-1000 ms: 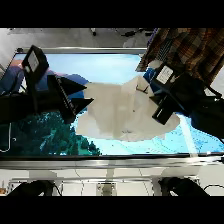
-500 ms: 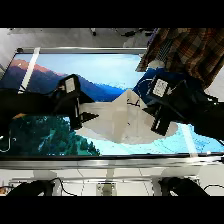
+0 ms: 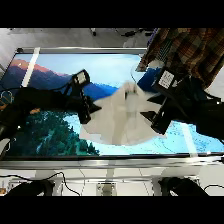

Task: Fold the clothes and pants, and hang the long-sleeved shirts on hangers.

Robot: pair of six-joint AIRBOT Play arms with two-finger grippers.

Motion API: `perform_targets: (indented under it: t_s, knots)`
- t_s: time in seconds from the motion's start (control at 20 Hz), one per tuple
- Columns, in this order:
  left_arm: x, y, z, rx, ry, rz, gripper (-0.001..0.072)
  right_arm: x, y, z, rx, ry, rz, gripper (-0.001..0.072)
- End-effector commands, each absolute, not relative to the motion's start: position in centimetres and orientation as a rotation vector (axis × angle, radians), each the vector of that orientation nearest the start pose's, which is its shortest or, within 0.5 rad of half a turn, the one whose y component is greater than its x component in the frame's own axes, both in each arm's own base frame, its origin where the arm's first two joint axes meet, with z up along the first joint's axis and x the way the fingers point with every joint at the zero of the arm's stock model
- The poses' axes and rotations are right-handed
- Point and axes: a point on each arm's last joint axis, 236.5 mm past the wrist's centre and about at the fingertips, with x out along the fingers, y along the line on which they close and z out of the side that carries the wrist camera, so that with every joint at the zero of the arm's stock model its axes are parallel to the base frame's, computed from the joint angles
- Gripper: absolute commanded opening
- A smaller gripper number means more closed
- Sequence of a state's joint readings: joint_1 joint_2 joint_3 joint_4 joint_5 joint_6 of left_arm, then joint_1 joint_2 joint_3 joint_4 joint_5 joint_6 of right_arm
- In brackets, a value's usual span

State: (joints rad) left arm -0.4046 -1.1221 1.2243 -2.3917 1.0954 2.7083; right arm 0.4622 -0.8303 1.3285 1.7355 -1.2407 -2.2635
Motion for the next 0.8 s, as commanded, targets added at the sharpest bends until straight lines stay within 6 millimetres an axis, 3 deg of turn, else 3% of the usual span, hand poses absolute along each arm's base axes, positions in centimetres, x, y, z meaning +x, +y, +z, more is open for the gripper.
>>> perform_targets:
  t_s: [0.0, 0.15, 0.25, 0.35, 0.45, 0.6, 0.75]
  knots:
    - [31.5, -29.8, 17.1, 0.338, 0.496, -1.21, 0.0027, 30.0, 14.9, 24.9, -0.552, 0.564, 0.577, 0.0501]
    - [32.7, -29.8, 17.7, 0.303, 0.478, -1.158, 0.0026, 29.1, 13.5, 28.7, -0.255, 0.494, 0.447, 0.05]
    - [32.7, -30.4, 18.0, 0.302, 0.456, -1.153, 0.0026, 27.7, 16.1, 31.9, 0.09, 0.438, 0.507, 0.0496]
    - [32.3, -31.6, 18.5, 0.305, 0.429, -1.164, 0.0027, 27.6, 19.4, 33.0, 0.316, 0.414, 0.608, 0.0496]
    - [31.2, -33.2, 18.8, 0.312, 0.406, -1.193, 0.0026, 29.7, 20.9, 31.7, 0.539, 0.405, 0.609, 0.0496]
    - [29.2, -35.3, 19.0, 0.324, 0.384, -1.247, 0.0027, 33.8, 20.8, 27.4, 0.865, 0.413, 0.5, 0.0496]
    - [27.8, -36.6, 19.2, 0.331, 0.369, -1.282, 0.0027, 36.2, 20.8, 26.3, 1.062, 0.329, 0.467, 0.0496]
